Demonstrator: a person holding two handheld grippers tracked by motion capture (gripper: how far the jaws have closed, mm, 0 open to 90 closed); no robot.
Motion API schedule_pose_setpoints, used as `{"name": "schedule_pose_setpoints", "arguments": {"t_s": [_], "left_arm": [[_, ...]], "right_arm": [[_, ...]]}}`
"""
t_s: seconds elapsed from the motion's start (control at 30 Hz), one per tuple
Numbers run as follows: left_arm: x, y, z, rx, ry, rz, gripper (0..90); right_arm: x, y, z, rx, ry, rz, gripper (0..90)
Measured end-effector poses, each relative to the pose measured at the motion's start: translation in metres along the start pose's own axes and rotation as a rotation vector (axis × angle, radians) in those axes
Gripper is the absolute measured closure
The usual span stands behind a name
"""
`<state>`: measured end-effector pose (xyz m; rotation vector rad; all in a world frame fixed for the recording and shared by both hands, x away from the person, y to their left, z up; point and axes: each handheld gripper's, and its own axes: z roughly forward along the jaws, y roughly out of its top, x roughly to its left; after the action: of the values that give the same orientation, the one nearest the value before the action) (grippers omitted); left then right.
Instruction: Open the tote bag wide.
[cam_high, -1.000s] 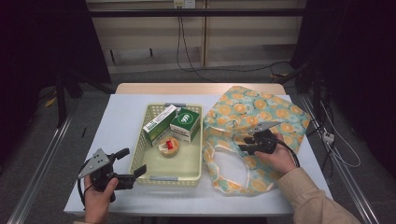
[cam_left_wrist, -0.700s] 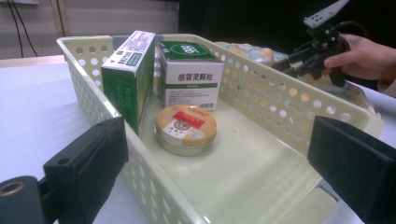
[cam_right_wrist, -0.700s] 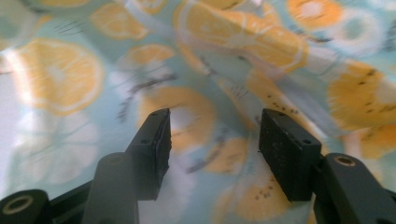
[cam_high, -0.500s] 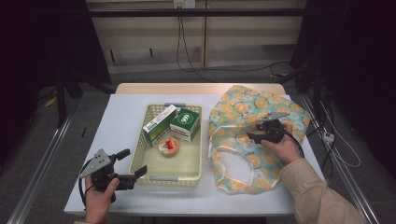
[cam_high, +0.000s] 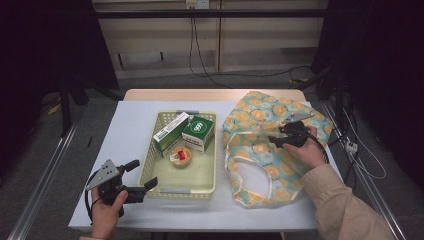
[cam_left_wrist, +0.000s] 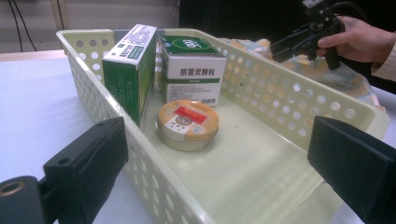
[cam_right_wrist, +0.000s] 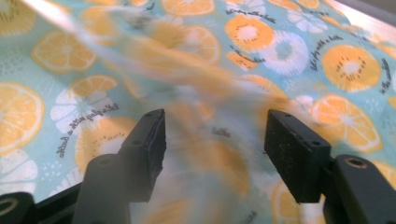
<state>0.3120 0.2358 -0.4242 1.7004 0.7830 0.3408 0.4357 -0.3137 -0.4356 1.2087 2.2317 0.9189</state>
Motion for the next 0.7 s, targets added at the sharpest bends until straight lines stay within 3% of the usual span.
{"name": "schedule_pose_setpoints", "arguments": {"t_s": [0.03, 0.17, 0.27, 0.3, 0.37, 0.4, 0.5, 0.6, 0.7], "left_arm": [[0.000, 0.000, 0.000, -0.001, -0.001, -0.002, 5.2], [0.000, 0.000, 0.002, 0.002, -0.005, -0.002, 5.1], [0.000, 0.000, 0.003, 0.002, -0.007, 0.002, 5.1], [0.000, 0.000, 0.003, 0.002, -0.007, 0.002, 5.1], [0.000, 0.001, 0.003, 0.000, -0.005, -0.002, 5.1], [0.000, 0.001, 0.003, -0.003, -0.005, 0.001, 5.1], [-0.001, 0.002, 0.002, -0.003, -0.005, 0.003, 5.2], [-0.001, 0.002, 0.002, -0.002, -0.006, 0.008, 5.1], [-0.001, 0.002, 0.001, -0.006, -0.008, 0.005, 5.1]], "right_arm": [[-0.001, -0.001, -0.001, 0.010, -0.001, 0.011, 38.1], [0.001, -0.011, -0.003, 0.052, 0.003, -0.020, 38.9], [0.003, -0.022, 0.000, 0.101, 0.070, -0.015, 59.6], [0.004, -0.025, -0.001, 0.085, 0.087, 0.008, 68.0], [0.005, -0.027, -0.005, 0.084, 0.111, -0.004, 86.5], [0.006, -0.028, -0.006, 0.088, 0.128, 0.001, 89.5], [0.014, -0.028, -0.013, 0.105, 0.176, -0.015, 90.0], [0.031, -0.022, -0.025, 0.115, 0.244, -0.054, 90.0], [0.044, -0.012, -0.038, 0.084, 0.290, -0.084, 90.0]]}}
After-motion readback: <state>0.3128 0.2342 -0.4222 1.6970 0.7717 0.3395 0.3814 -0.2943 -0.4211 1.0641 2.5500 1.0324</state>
